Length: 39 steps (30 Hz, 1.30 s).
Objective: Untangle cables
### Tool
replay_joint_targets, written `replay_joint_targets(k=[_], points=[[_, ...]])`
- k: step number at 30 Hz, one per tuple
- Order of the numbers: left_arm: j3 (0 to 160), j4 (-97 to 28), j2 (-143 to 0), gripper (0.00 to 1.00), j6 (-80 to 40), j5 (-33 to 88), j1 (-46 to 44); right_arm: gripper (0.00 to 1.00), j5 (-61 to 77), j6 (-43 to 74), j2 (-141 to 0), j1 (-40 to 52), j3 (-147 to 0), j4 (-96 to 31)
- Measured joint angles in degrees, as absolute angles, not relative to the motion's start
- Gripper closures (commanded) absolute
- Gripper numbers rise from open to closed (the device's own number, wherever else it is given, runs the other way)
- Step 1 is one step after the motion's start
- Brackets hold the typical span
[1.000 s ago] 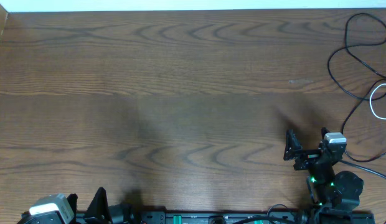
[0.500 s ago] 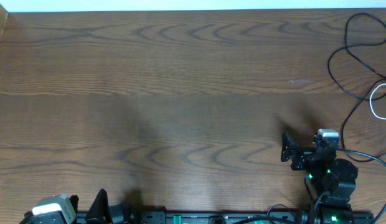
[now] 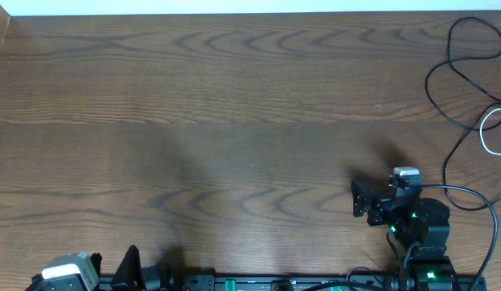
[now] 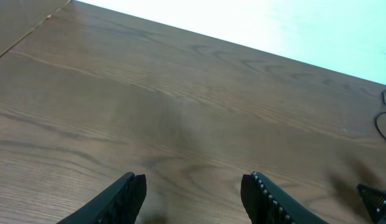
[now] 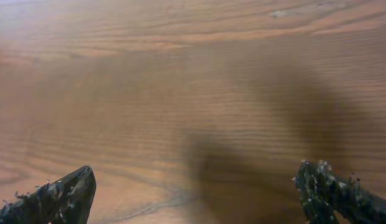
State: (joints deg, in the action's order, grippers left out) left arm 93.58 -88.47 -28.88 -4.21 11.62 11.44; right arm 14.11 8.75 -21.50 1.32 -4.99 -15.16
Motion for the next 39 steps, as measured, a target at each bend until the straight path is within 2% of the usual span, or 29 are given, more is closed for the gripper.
replay_joint_targets(k=[6, 20, 39], points=[[93.58, -88.47, -28.88, 0.45, -4.21, 11.62, 11.44, 0.01, 14.13, 8.75, -18.92, 4.45, -4.99, -15.16], [93.58, -88.47, -28.88, 0.45, -4.05, 11.62, 10.17, 0.01, 14.13, 8.75, -7.18, 4.51, -4.97, -15.14], [93.58, -88.47, -28.88, 0.45, -4.05, 11.62, 9.63, 0.01, 14.13, 8.75, -0.82, -0.56, -4.97, -15.05]])
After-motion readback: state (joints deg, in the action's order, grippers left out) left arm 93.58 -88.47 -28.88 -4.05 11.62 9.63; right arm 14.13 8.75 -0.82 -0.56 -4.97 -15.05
